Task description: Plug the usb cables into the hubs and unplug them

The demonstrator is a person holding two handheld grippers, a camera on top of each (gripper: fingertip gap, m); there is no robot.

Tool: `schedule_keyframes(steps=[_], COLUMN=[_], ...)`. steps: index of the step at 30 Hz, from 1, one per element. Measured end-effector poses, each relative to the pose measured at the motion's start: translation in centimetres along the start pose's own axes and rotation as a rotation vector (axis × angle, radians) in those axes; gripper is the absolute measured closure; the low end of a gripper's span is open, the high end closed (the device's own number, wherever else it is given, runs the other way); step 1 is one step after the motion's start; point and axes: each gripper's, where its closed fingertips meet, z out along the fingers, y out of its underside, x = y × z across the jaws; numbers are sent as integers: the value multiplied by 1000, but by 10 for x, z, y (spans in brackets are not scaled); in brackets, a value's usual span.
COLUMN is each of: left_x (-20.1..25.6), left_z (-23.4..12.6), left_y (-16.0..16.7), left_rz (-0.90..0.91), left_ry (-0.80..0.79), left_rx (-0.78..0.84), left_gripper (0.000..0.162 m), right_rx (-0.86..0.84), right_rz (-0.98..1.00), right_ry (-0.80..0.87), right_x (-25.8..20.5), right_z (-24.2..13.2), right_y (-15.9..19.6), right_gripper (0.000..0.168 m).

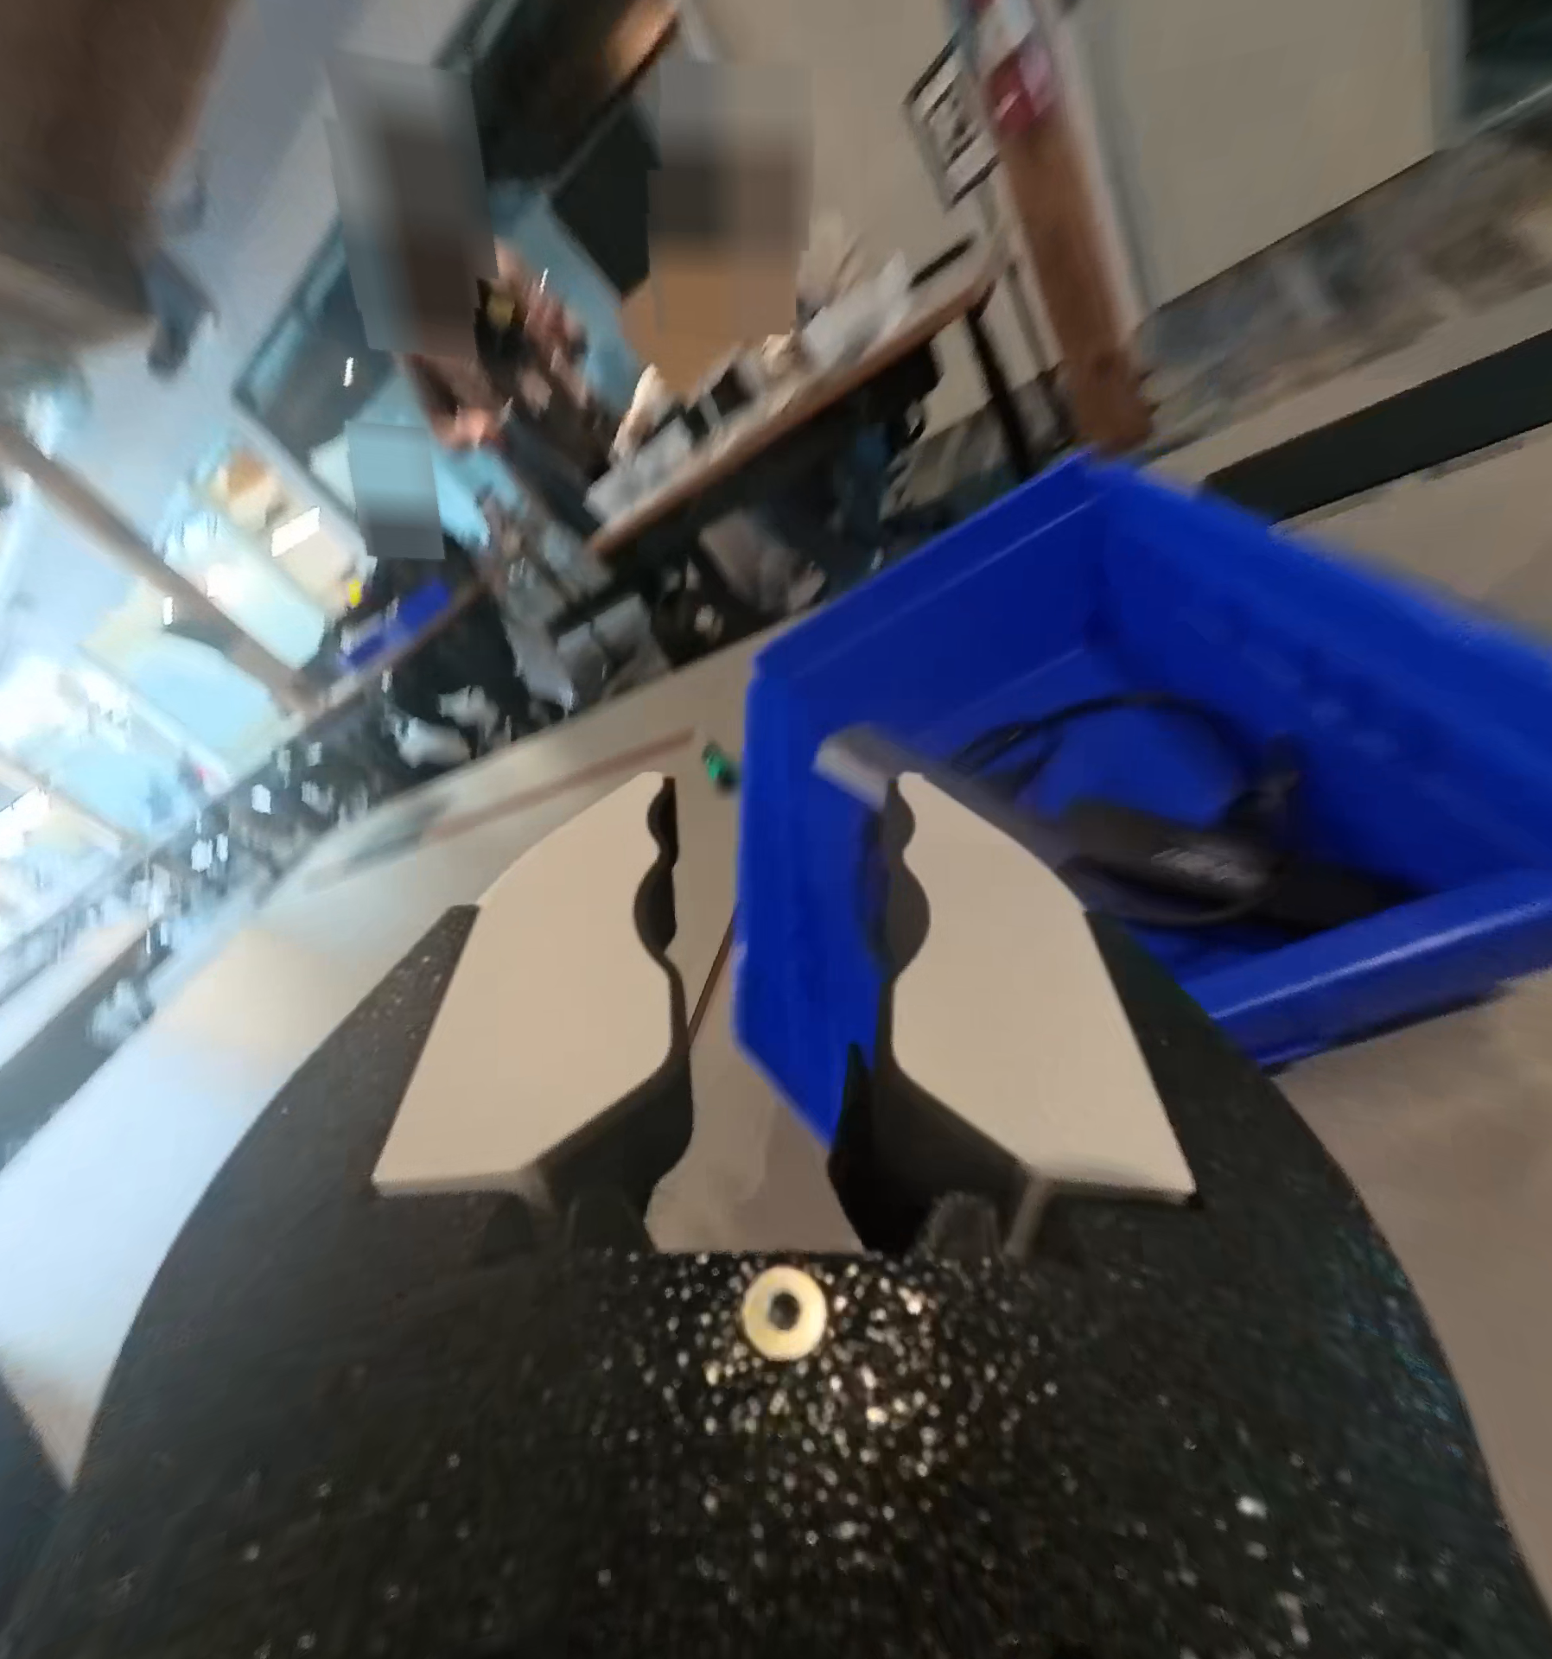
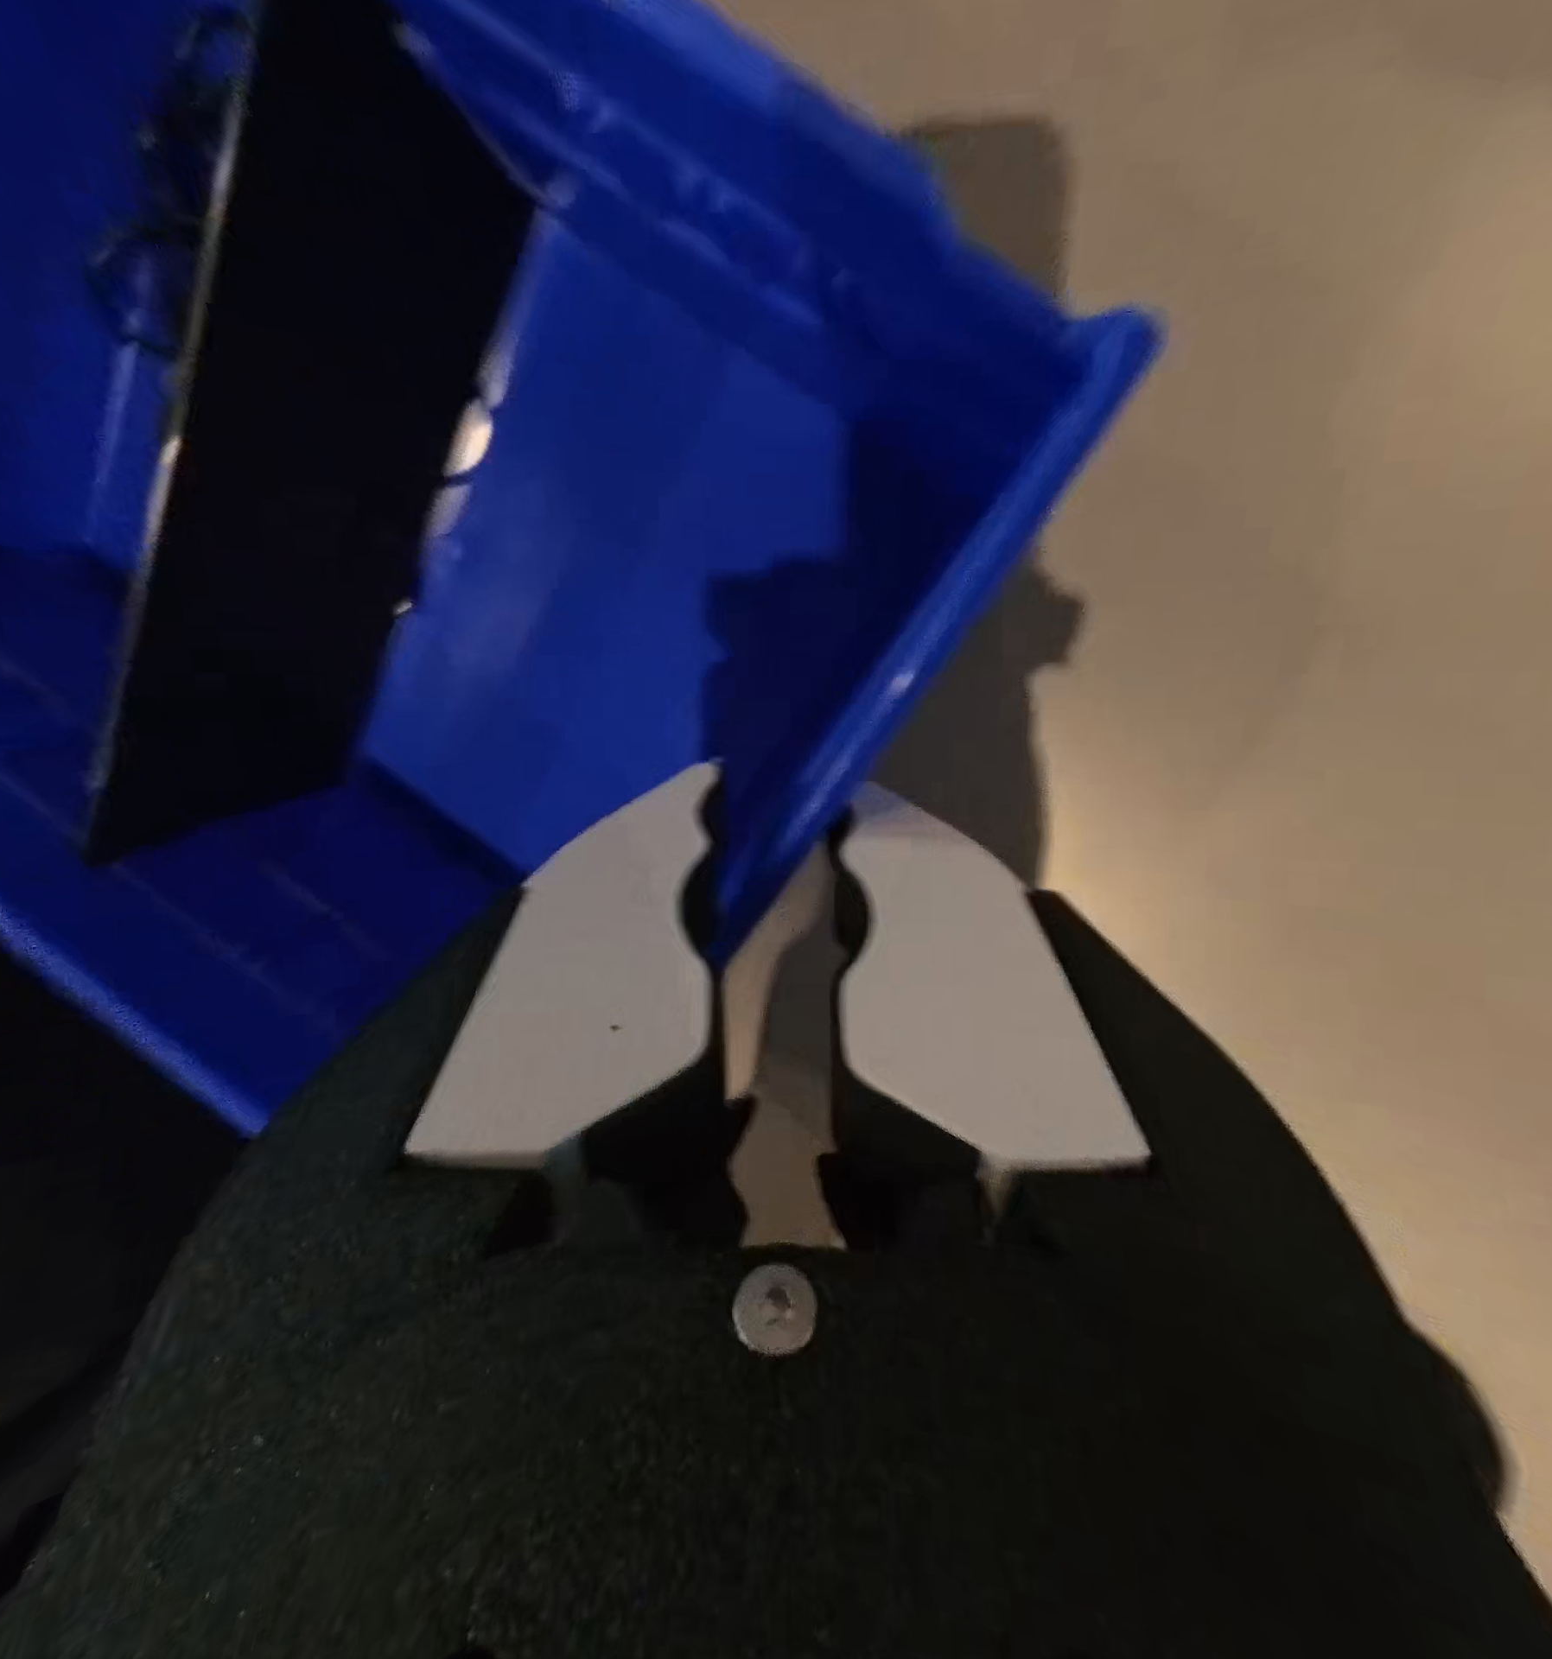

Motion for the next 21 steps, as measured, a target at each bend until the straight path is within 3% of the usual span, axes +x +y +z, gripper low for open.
schedule_keyframes(steps=[4,7,13,18,21], left_x=[30,46,63,76,86], left_z=[-25,-37,-35,-36,-37], left_y=[-48,-67,-74,-75,-75], left_rz=[-35,-75,-100,-77,-62], left_ry=[70,145,217,236,255], left_rx=[206,264,247,224,205], left_gripper=[135,135,134,134,134], right_rx=[37,2,-138,-229,-207], right_rz=[-78,-116,-492,-557,-632], right_ry=[152,179,270,335,495], right_x=[37,78,190,265,297], right_z=[-6,-14,-37,-50,-60], right_y=[-23,-36,-58,-77,-93], right_gripper=[160,160,152,149,140])
